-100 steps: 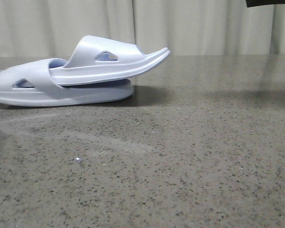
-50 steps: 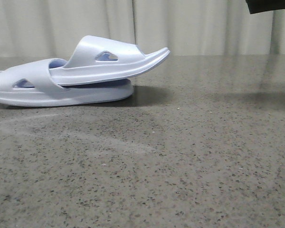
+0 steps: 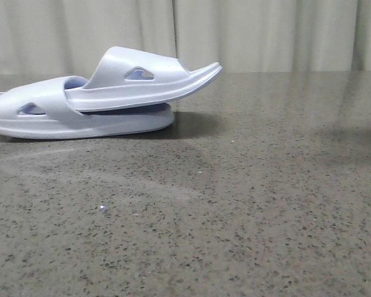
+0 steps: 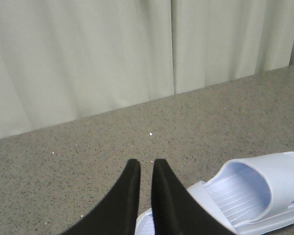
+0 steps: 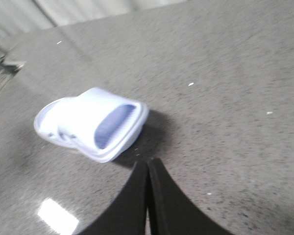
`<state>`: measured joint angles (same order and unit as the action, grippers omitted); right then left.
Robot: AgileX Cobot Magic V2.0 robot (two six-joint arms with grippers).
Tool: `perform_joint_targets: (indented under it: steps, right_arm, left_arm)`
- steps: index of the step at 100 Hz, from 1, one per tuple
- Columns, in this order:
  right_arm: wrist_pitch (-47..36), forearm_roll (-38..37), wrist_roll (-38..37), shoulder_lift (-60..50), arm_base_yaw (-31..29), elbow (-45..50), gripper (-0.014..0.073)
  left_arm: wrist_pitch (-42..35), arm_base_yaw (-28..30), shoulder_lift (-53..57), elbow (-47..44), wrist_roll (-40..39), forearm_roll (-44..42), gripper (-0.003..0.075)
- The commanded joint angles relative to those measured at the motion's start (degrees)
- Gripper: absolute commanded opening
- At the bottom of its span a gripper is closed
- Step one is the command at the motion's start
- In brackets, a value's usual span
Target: Insert blue slippers together front up
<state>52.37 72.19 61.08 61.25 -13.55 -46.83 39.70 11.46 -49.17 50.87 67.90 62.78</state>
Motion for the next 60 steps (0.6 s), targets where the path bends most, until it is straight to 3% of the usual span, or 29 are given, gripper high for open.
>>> perform_joint_targets:
  steps: [1,15,29,60]
  right_arm:
    - [-5.9,2.9,0.2,-5.7,-0.1,2.2,-0.0085]
    - [-11.7,2.9,0.2,-11.6,-0.1,7.9,-0.0085]
    - [-16.9,2.9,0.2,-16.3,-0.1,13.9,-0.0085]
    - [-18.7,2.0,1.4,-28.0,-0.1,22.8,-0.0085]
  left_arm:
    - [-8.5,-3.9,3.5,-1.6,-0.2,2.4,0.0015]
    - [-17.2,-9.7,8.6,-8.3,-0.2,-0.1,0.0015]
    - [-21.3,-13.3,13.0,-14.9,-0.2,-0.2,0.0015]
    - [-23.8,-14.1,19.3,-22.7,-0.2,0.8,0.0015]
